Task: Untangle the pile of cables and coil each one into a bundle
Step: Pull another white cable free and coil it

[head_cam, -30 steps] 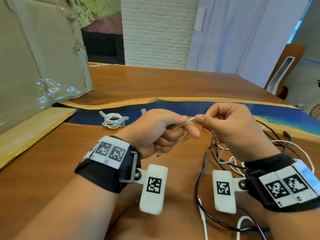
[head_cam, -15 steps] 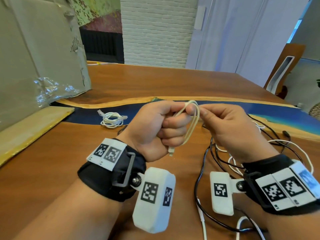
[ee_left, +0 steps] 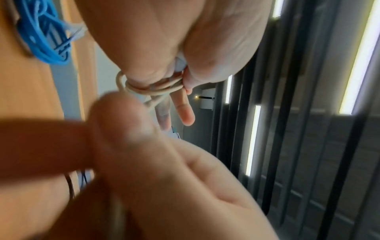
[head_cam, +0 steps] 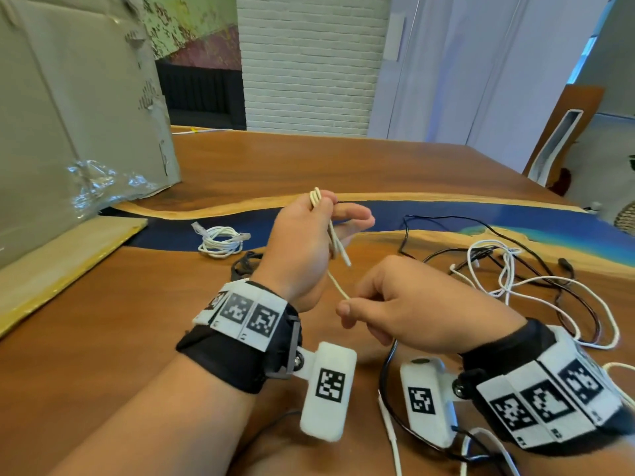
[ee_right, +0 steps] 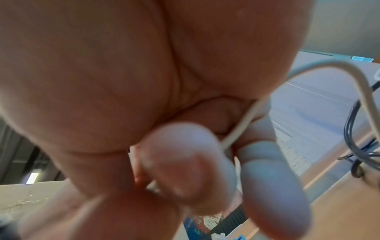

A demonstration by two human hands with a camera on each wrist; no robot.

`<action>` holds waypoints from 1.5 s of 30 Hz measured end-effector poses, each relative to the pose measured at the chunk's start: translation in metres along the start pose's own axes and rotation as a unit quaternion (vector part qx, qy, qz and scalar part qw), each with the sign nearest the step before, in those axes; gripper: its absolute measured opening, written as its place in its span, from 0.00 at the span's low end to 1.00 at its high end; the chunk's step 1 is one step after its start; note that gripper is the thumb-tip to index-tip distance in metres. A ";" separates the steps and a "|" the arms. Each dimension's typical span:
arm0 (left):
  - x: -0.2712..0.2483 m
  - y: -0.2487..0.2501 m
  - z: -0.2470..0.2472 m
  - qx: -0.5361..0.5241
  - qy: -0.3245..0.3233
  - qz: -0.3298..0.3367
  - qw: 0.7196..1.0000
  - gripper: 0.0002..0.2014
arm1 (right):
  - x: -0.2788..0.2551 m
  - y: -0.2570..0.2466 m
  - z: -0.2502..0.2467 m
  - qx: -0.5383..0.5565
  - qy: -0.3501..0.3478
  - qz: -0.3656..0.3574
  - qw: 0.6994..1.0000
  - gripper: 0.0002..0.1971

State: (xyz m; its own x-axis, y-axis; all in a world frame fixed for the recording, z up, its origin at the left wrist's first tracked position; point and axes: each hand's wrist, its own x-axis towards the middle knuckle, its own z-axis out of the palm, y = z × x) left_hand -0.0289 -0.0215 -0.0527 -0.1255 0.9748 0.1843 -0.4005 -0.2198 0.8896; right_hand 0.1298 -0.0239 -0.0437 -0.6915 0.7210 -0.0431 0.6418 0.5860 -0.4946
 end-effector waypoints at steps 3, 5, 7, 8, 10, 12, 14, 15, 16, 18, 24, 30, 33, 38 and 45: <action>0.000 0.001 -0.005 0.142 -0.016 0.008 0.990 0.09 | -0.004 -0.001 -0.006 0.037 0.064 -0.033 0.997 0.15; -0.001 0.001 -0.006 0.275 -0.050 0.005 0.960 0.09 | -0.007 0.003 -0.015 0.081 0.116 -0.055 0.988 0.13; -0.006 0.001 -0.004 0.355 -0.100 -0.010 0.929 0.11 | -0.009 0.008 -0.022 0.131 0.154 -0.070 0.977 0.11; -0.009 0.002 -0.001 0.355 -0.126 -0.033 0.926 0.14 | -0.009 0.011 -0.024 0.143 0.176 -0.072 0.971 0.10; -0.014 0.005 0.003 0.322 -0.170 -0.084 0.928 0.21 | -0.009 0.016 -0.025 0.150 0.213 -0.072 0.963 0.11; -0.017 0.008 0.003 0.271 -0.206 -0.110 0.934 0.25 | -0.008 0.018 -0.025 0.163 0.238 -0.070 0.955 0.13; -0.018 0.011 0.001 0.214 -0.218 -0.121 0.944 0.24 | -0.008 0.023 -0.028 0.168 0.285 -0.061 0.942 0.13; -0.018 0.013 0.000 0.185 -0.218 -0.124 0.950 0.23 | -0.008 0.025 -0.030 0.169 0.304 -0.059 0.936 0.12; -0.019 0.014 -0.001 0.154 -0.216 -0.125 0.956 0.22 | -0.009 0.026 -0.032 0.172 0.313 -0.060 0.932 0.11; -0.019 0.016 -0.001 0.087 -0.215 -0.125 0.965 0.20 | -0.009 0.028 -0.034 0.174 0.311 -0.065 0.932 0.08; -0.016 0.019 0.001 -0.136 -0.198 -0.139 0.961 0.20 | -0.007 0.035 -0.034 0.187 0.278 -0.030 0.942 0.09; -0.009 0.018 -0.001 -0.290 -0.151 -0.090 0.941 0.19 | 0.002 0.026 -0.019 0.096 0.159 0.020 0.982 0.13; -0.003 0.016 -0.003 -0.265 -0.057 -0.038 0.962 0.17 | 0.005 0.016 -0.008 0.022 0.100 0.023 0.994 0.12; 0.000 0.004 0.002 -0.071 0.006 0.012 0.997 0.16 | -0.003 0.002 -0.009 -0.034 0.083 0.003 0.996 0.20; -0.004 -0.002 -0.004 0.275 -0.022 -0.023 0.961 0.14 | -0.013 0.000 -0.019 0.094 0.134 -0.078 0.983 0.16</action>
State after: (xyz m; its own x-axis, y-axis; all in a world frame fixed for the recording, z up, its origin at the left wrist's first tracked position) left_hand -0.0313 -0.0246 -0.0573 -0.0753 0.9865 0.1457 0.1373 -0.1345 0.9814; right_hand 0.1451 -0.0264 -0.0271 -0.6487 0.7139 0.2637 0.4444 0.6366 -0.6303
